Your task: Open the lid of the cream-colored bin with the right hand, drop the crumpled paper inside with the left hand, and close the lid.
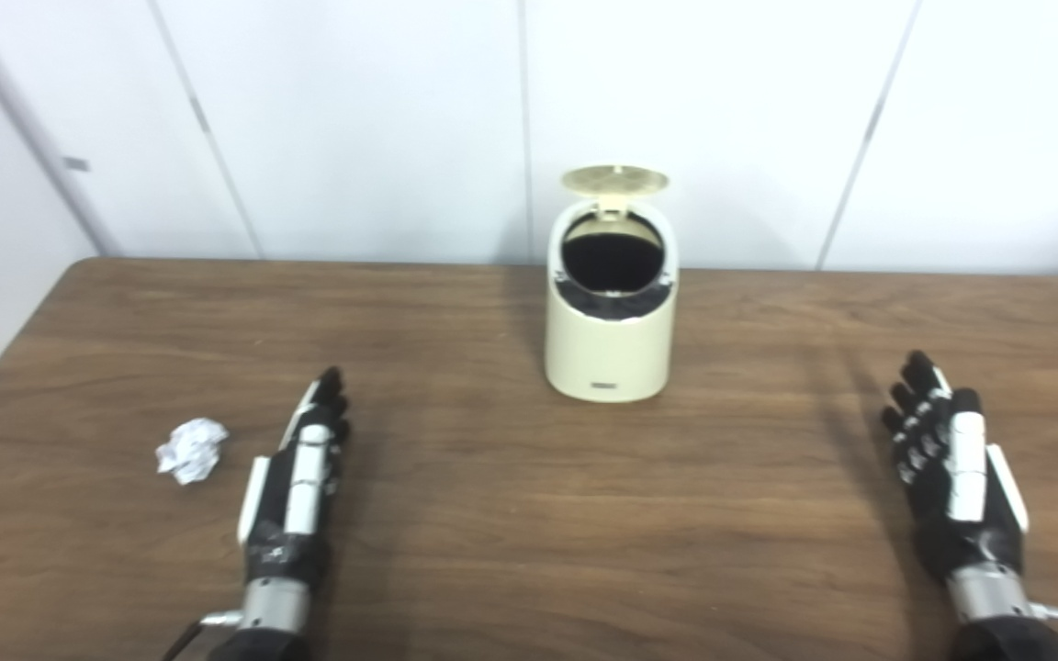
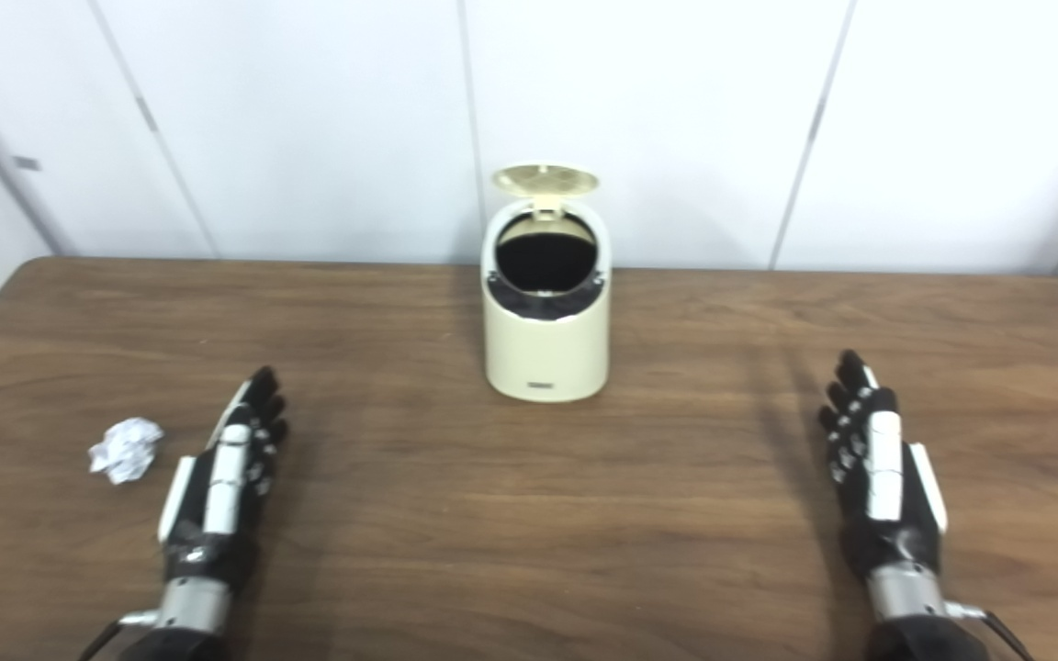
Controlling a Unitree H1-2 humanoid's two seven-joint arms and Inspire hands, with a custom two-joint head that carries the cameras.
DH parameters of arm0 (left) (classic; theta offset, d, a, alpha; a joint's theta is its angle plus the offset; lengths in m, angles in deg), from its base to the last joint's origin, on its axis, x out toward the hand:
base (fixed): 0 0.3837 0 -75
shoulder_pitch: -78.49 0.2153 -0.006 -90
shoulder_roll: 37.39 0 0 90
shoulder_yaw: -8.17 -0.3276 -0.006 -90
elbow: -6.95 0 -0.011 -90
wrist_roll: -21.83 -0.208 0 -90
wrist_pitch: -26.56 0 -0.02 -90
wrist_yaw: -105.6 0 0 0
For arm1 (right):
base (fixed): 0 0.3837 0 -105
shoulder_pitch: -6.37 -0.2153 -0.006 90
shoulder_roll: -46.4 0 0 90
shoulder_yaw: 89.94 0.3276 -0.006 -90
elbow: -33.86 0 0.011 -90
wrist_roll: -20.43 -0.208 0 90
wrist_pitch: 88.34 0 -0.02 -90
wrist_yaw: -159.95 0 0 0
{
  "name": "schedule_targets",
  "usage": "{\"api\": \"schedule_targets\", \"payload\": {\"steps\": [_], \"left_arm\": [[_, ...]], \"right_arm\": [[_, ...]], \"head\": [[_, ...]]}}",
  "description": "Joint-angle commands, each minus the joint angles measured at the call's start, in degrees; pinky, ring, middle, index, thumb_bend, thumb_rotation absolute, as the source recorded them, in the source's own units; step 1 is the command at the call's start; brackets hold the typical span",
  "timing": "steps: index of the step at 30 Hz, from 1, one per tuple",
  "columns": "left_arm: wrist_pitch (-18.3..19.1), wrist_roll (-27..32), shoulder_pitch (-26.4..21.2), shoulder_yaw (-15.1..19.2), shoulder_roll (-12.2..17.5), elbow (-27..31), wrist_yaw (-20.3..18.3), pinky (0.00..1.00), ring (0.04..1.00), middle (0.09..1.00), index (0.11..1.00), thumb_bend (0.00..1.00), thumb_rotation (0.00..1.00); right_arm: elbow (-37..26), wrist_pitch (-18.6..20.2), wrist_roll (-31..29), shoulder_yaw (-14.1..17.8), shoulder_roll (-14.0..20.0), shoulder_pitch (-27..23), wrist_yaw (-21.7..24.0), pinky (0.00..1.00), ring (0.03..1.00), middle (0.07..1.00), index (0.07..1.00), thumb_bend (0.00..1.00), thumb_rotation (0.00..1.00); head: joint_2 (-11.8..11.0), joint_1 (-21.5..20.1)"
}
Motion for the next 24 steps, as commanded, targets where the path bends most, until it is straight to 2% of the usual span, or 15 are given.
{"api": "schedule_targets", "payload": {"steps": [1, 9, 13, 21, 24], "left_arm": [[0.0, -1.3, -0.3, -0.4, -0.1, 2.5, 0.4, 1.0, 0.984, 0.977, 0.957, 0.43, 0.86], [-0.2, -4.3, -0.2, -1.5, -1.3, 3.1, 1.5, 0.99, 0.969, 0.966, 0.955, 0.44, 0.88], [-0.1, -5.3, -0.4, -1.9, -2.0, 2.9, 2.0, 0.98, 0.96, 0.96, 0.957, 0.43, 0.9], [0.3, -6.1, -0.7, -2.7, -2.7, 3.2, 2.8, 0.98, 0.961, 0.96, 0.956, 0.45, 0.86], [0.7, -6.5, -0.7, -3.0, -2.9, 3.5, 3.0, 0.98, 0.964, 0.964, 0.961, 0.46, 0.86]], "right_arm": [[-1.1, -2.6, -1.1, 0.3, 1.4, -1.0, 0.9, 1.0, 1.0, 1.0, 0.978, 0.52, 1.0], [-3.0, -0.3, -3.5, 0.3, 2.3, -1.2, 1.4, 1.0, 1.0, 1.0, 0.976, 0.53, 1.0], [-5.1, 2.3, -3.7, 0.5, 2.3, -1.2, 0.4, 1.0, 1.0, 1.0, 0.972, 0.51, 1.0], [-9.4, 6.7, -3.2, 0.5, 2.0, -1.3, -1.6, 1.0, 0.997, 0.982, 0.938, 0.47, 1.0], [-10.6, 8.0, -2.8, 0.3, 2.1, -1.3, -2.1, 1.0, 0.997, 0.985, 0.941, 0.52, 1.0]], "head": [[0.0, 1.4], [0.6, 7.7], [1.0, 9.7], [1.1, 12.6], [1.1, 13.3]]}}
